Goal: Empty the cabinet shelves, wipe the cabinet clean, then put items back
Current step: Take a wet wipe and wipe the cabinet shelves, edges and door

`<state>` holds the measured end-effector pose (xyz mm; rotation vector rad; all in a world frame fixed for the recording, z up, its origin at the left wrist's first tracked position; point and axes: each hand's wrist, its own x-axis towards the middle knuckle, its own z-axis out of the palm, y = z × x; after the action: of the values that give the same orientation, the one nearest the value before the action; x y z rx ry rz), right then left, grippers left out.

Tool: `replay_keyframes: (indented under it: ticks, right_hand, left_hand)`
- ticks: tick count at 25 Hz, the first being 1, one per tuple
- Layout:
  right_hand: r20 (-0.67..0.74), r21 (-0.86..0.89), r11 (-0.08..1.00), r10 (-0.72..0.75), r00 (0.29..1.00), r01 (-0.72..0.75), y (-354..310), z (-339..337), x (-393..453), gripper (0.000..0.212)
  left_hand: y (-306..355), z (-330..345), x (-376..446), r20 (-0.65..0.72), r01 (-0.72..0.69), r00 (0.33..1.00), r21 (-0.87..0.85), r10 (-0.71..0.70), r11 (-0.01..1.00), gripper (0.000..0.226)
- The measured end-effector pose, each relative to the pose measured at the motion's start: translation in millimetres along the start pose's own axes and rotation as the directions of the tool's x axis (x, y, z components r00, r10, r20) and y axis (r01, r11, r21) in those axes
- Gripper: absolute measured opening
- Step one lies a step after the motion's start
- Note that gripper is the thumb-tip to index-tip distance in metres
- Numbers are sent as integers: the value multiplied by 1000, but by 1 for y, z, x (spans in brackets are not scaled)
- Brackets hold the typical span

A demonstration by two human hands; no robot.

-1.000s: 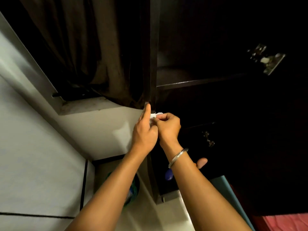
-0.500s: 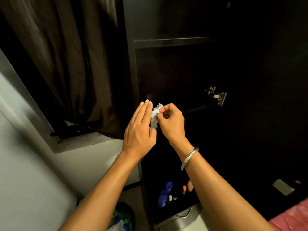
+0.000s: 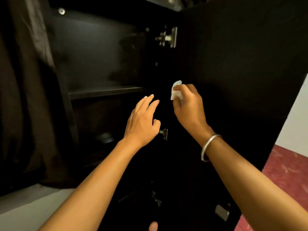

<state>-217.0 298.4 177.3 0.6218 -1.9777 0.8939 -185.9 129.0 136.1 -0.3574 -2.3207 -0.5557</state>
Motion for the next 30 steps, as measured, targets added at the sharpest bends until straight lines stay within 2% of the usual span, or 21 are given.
replay_keyframes:
  ticks: [2, 4, 6, 8, 12, 13, 14, 16, 17, 18, 19, 21, 22, 23, 24, 25, 26, 27, 30]
  right_hand:
    - [49, -333, 910, -247, 968, 249, 16, -22, 28, 28]
    - [185, -570, 720, -356, 916, 396, 25, -38, 57, 32]
    - [311, -714, 530, -346, 885, 457, 29, -49, 79, 47]
    - [370, -811, 386, -241, 897, 439, 29, -50, 90, 60]
    - [533, -834, 84, -130, 836, 545, 32, -31, 88, 65]
    - [518, -846, 57, -149, 842, 531, 26, -28, 102, 65]
    - [441, -883, 83, -184, 878, 461, 19, -25, 123, 65]
    - [210, -934, 245, -212, 954, 260, 1, -20, 164, 62]
    - [166, -932, 292, -183, 969, 215, -3, -11, 174, 62]
    - [206, -932, 265, -172, 963, 247, 1, 2, 174, 63]
    - [320, -920, 177, -170, 932, 349, 12, 16, 164, 63]
    - [564, -819, 27, -150, 812, 573, 21, 19, 137, 61]
    - [602, -792, -4, -164, 781, 610, 19, 6, 141, 60]
    - [555, -825, -10, -204, 807, 565, 13, -8, 156, 60]
    - [434, -892, 15, -253, 865, 452, 6, -21, 176, 59]
    - [281, -947, 85, -243, 928, 309, -7, -28, 192, 58]
    - [185, -967, 139, -200, 962, 215, -14, -24, 201, 59]
    - [193, -966, 145, -141, 971, 214, -11, -12, 201, 64]
    - [526, -850, -19, -61, 848, 526, 5, 9, 171, 71]
  left_hand:
    - [16, 9, 32, -15, -24, 1000, -14, 24, 1000, 66]
    - [27, 19, 64, -35, -17, 999, 20, 18, 1000, 72]
    - [33, 27, 96, -60, 4, 998, 63, 0, 998, 80]
    - [32, 33, 124, -66, 0, 998, 113, 7, 994, 85]
    - [10, 38, 153, -8, 9, 1000, 208, -8, 978, 90]
    - [2, 37, 158, 15, 8, 1000, 208, -12, 978, 90]
    - [-5, 35, 164, 38, 4, 999, 190, -12, 982, 89]
    - [-14, 30, 177, 98, -15, 995, 95, 5, 995, 86]
    - [-17, 28, 181, 133, -23, 991, 29, 19, 999, 85]
    - [-20, 26, 185, 156, -29, 987, -31, 34, 999, 83]
    - [-23, 25, 187, 164, -34, 985, -72, 45, 997, 82]
    - [-29, 24, 189, 173, -41, 983, -133, 64, 990, 79]
    - [-31, 26, 188, 171, -36, 983, -164, 64, 986, 78]
    - [-31, 28, 189, 161, -19, 986, -190, 50, 982, 78]
    - [-30, 29, 190, 154, 8, 988, -208, 25, 978, 80]
    - [-28, 32, 191, 155, 32, 988, -222, 3, 975, 83]
    - [-27, 34, 192, 159, 43, 987, -229, -6, 972, 88]
    - [-28, 37, 193, 168, 35, 986, -224, 3, 974, 92]
    - [-34, 39, 195, 218, -8, 975, -205, 53, 979, 104]
